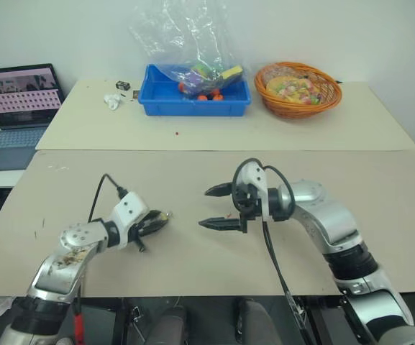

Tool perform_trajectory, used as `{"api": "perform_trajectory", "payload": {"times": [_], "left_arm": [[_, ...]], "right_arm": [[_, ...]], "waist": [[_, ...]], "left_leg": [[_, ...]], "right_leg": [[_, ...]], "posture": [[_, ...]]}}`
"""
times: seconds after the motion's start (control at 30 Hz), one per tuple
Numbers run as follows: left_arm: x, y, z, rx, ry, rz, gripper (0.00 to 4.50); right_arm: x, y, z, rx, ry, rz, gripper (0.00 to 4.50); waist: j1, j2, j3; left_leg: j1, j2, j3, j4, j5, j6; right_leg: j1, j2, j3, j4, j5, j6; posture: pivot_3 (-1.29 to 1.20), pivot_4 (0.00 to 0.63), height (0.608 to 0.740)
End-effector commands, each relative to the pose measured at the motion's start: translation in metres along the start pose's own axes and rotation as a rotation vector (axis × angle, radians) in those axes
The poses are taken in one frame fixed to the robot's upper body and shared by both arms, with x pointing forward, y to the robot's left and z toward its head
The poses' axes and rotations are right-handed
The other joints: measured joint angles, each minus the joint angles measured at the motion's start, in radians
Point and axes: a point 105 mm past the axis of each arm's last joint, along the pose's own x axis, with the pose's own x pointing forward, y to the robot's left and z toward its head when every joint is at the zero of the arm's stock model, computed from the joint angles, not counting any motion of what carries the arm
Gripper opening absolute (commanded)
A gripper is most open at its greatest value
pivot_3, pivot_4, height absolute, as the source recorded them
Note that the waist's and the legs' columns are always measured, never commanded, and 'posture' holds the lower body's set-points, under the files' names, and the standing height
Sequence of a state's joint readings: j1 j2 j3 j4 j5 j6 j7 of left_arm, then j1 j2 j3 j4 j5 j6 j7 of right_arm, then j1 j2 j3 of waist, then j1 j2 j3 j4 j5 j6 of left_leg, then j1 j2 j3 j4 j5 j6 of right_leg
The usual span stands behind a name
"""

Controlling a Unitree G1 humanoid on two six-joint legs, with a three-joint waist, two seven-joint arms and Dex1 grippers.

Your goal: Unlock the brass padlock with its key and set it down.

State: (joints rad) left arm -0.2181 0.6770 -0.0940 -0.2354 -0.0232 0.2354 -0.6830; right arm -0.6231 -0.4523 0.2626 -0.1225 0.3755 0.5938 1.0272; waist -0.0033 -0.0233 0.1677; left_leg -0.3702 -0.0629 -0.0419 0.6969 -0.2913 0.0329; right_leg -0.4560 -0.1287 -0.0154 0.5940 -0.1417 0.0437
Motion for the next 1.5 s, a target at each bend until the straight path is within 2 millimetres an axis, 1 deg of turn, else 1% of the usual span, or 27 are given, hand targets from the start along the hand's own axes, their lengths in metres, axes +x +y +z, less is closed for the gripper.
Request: {"api": "perform_trajectory", "payload": {"times": [0.03,0.07,0.1,0.17,0.23,0.37,0.5,0.73,0.87,1.2,1.5], "left_arm": [[-0.002,0.014,0.055,0.569,-0.143,0.231,0.82],[-0.002,0.004,0.063,0.683,-0.191,0.236,0.82],[-0.002,-0.004,0.067,0.744,-0.225,0.234,0.82],[-0.003,-0.017,0.071,0.762,-0.276,0.228,0.82],[-0.003,-0.020,0.071,0.757,-0.296,0.233,0.82],[-0.003,-0.020,0.071,0.742,-0.317,0.231,0.82],[-0.004,-0.017,0.076,0.765,-0.345,0.251,0.82],[-0.002,-0.017,0.077,0.759,-0.360,0.244,0.82],[-0.002,-0.017,0.078,0.760,-0.359,0.245,0.82],[0.000,-0.020,0.077,0.746,-0.358,0.238,0.82],[0.000,-0.020,0.078,0.743,-0.356,0.241,0.82]], "right_arm": [[-0.010,-0.008,0.014,0.019,-0.039,-0.035,4.50],[-0.012,-0.010,0.015,0.036,-0.039,-0.041,4.50],[-0.013,-0.011,0.015,0.047,-0.038,-0.046,4.50],[-0.017,-0.021,0.015,0.102,-0.033,-0.093,4.50],[-0.021,-0.029,0.018,0.154,-0.042,-0.124,4.50],[-0.032,-0.039,0.032,0.247,-0.110,-0.136,4.50],[-0.033,-0.039,0.032,0.233,-0.095,-0.124,4.50],[-0.022,-0.032,0.031,0.224,-0.095,-0.097,4.50],[-0.016,-0.027,0.034,0.221,-0.102,-0.072,4.50],[-0.009,-0.019,0.036,0.216,-0.101,-0.037,4.50],[-0.007,-0.019,0.038,0.223,-0.103,-0.031,4.50]], "waist": [[0.003,0.000,0.000],[0.003,0.000,0.000],[0.002,0.000,0.000],[-0.001,0.001,0.000],[-0.002,0.000,0.000],[0.000,0.001,0.000],[-0.001,0.001,0.000],[-0.010,0.001,0.000],[-0.009,0.001,0.000],[-0.010,0.001,0.000],[-0.010,0.001,0.000]], "left_leg": [[0.000,0.000,0.000,0.000,0.000,0.000],[0.000,0.000,0.000,-0.001,0.000,0.000],[0.000,0.000,0.001,-0.001,0.000,0.000],[0.000,0.001,0.003,-0.002,-0.001,-0.001],[-0.001,0.001,0.004,-0.002,-0.001,-0.001],[-0.002,0.002,0.004,-0.002,-0.003,0.003],[-0.001,0.002,0.004,-0.001,-0.003,0.003],[-0.001,0.002,0.004,-0.001,-0.003,0.003],[-0.001,0.002,0.004,-0.001,-0.003,0.003],[-0.001,0.002,0.004,-0.001,-0.003,0.003],[-0.001,0.002,0.004,-0.001,-0.003,0.003]], "right_leg": [[0.000,0.000,0.000,0.000,0.000,0.000],[0.000,0.000,0.001,-0.001,0.000,0.000],[0.000,0.000,0.001,-0.001,0.000,0.000],[-0.001,0.000,0.002,-0.001,0.000,0.000],[-0.002,0.000,0.002,-0.001,0.000,0.000],[-0.003,0.000,0.001,-0.001,0.000,0.000],[-0.002,0.001,0.001,-0.001,0.000,0.000],[-0.002,0.001,0.001,0.000,0.000,0.000],[-0.002,0.001,0.001,0.000,0.000,0.000],[-0.002,0.001,0.001,0.000,0.000,0.000],[-0.002,0.001,0.001,0.000,0.000,0.000]], "posture": [[0.00,0.150,0.732],[0.00,0.150,0.732],[0.00,0.150,0.732],[0.00,0.150,0.732],[0.00,0.150,0.732],[0.00,0.150,0.732],[0.00,0.150,0.732],[0.00,0.150,0.732],[0.00,0.150,0.732],[0.00,0.150,0.732],[0.00,0.150,0.732]]}}
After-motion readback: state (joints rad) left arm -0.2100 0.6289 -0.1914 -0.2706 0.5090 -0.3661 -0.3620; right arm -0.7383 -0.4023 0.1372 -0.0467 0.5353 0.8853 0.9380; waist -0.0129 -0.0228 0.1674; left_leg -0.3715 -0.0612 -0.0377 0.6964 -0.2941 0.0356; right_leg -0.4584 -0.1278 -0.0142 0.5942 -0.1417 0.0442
